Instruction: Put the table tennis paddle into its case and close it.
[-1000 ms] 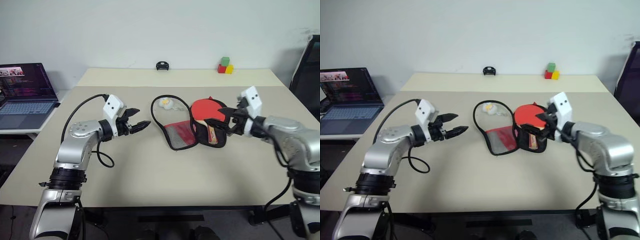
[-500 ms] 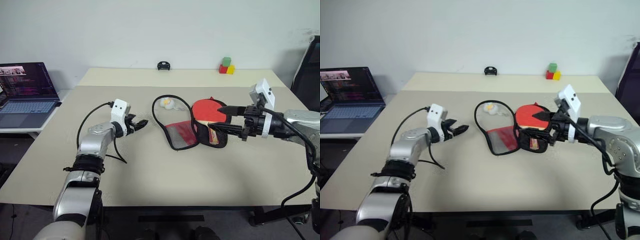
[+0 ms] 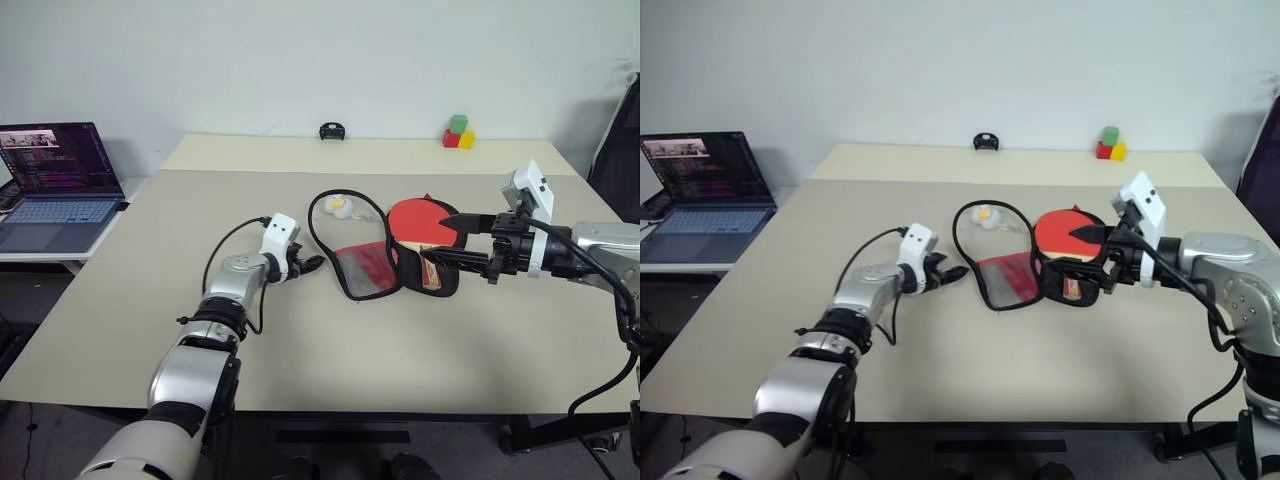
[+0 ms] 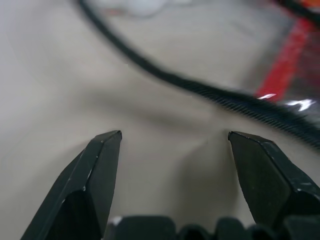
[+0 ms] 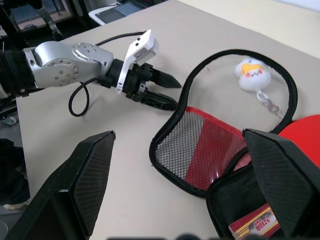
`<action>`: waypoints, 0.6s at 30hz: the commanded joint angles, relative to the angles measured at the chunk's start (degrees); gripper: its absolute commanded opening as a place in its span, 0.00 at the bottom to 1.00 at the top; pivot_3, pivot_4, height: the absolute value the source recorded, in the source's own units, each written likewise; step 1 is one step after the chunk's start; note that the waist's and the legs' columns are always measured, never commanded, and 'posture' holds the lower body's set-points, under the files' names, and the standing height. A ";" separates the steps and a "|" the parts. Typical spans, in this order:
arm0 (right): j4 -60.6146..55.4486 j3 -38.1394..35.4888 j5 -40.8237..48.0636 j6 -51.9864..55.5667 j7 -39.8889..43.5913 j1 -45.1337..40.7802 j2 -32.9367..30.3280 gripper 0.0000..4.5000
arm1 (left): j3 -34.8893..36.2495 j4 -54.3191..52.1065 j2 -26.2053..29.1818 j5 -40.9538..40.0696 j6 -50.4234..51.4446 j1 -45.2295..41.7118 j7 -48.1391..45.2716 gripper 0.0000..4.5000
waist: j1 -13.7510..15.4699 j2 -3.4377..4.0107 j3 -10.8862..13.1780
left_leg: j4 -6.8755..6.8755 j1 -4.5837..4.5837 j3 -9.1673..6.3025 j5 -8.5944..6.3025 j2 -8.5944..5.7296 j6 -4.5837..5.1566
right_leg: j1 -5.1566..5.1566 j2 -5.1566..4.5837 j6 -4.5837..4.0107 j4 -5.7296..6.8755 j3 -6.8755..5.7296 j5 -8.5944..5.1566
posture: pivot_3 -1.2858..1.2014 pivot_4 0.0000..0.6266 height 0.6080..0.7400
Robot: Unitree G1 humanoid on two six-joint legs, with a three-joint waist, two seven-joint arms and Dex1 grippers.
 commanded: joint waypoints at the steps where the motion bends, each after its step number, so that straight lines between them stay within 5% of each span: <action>1: -1.89 -2.52 1.14 -1.01 -0.31 -0.19 -1.14 0.99 | 0.51 1.84 -1.85 0.38 -2.30 -3.04 -0.50 0.83 | 0.13 -0.01 0.00 | 0.00 0.00 -0.01 0.00 0.00 0.00 | 0.00 0.00 0.00 0.00 0.00 0.00 | 0.52 0.24 1.00; 18: -4.55 -5.78 3.15 0.23 -4.50 2.47 -2.03 0.99 | 2.63 10.04 -17.18 0.92 -7.96 -19.06 2.79 0.83 | 0.53 -0.05 0.03 | 0.08 -0.23 -0.12 0.00 -0.11 0.02 | -0.11 0.00 0.03 -0.03 -0.17 -0.02 | 0.52 0.24 1.00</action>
